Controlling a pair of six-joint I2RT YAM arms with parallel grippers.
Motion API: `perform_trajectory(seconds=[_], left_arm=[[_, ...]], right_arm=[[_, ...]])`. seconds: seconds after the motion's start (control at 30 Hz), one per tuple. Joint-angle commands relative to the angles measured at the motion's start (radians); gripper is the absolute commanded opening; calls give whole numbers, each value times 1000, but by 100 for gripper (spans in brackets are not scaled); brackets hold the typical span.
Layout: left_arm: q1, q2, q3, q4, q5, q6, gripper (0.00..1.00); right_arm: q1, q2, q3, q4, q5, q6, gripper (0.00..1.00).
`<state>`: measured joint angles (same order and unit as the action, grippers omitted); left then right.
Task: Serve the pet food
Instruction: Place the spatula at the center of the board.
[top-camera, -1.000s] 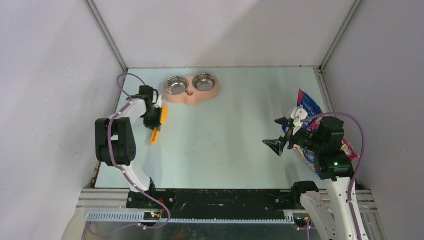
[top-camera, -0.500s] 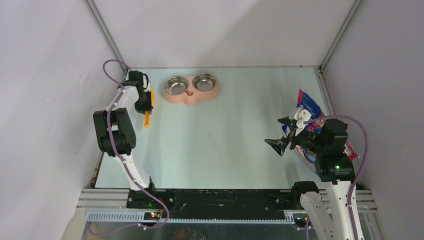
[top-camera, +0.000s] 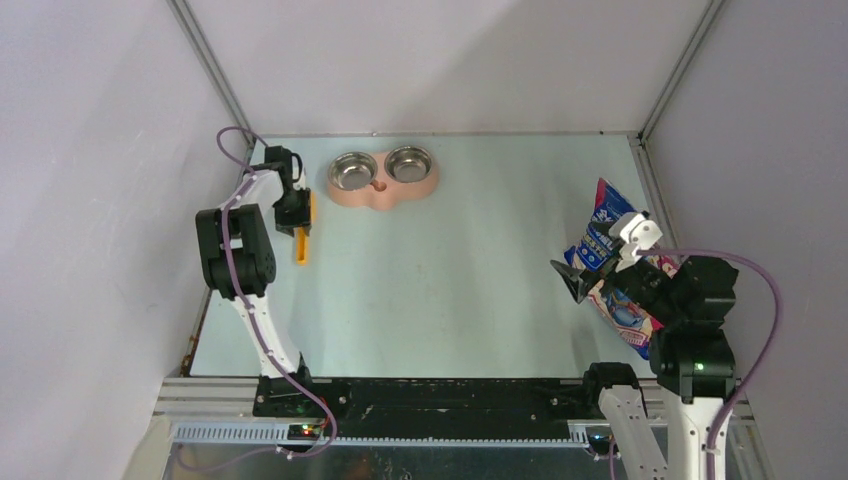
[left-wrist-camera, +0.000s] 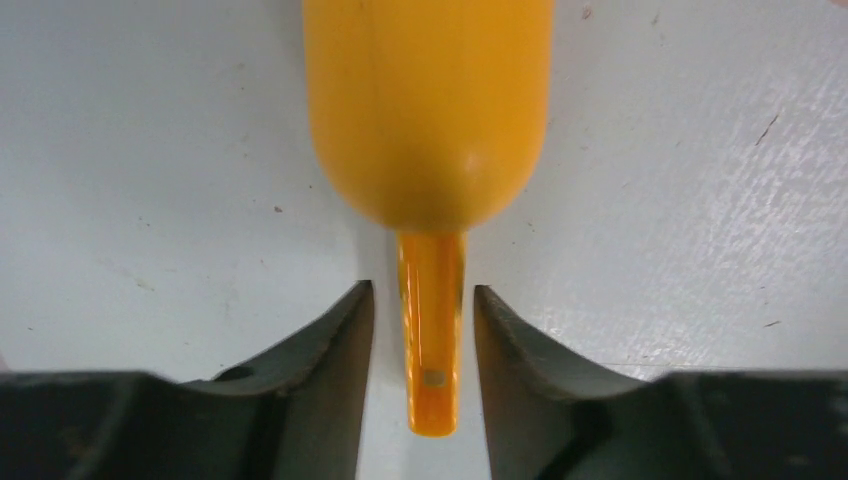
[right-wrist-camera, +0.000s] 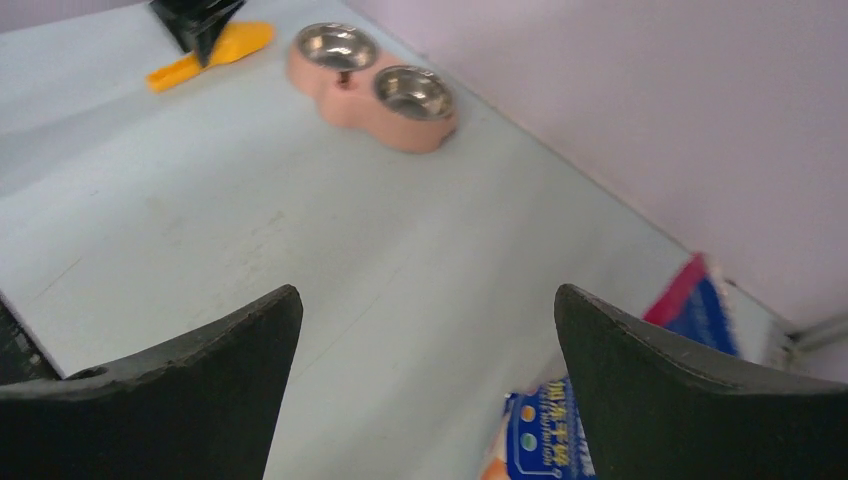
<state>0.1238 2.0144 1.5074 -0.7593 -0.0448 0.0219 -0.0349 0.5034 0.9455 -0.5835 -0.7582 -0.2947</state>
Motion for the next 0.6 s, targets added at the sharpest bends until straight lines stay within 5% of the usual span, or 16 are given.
perform_trajectory(seconds=[0.0,0.27,0.57], left_arm=[[-3,4,28,-6,27,-12,56],[-3,-39,-6,-1,35,-14,93],[-4,-301,-102,21,131,-5,100]], right_arm=[[-5,10,117,-52,238,35,100],[-8,63,210,-105,771,8,100],[-13,43,265,-19,1220,-10,100]])
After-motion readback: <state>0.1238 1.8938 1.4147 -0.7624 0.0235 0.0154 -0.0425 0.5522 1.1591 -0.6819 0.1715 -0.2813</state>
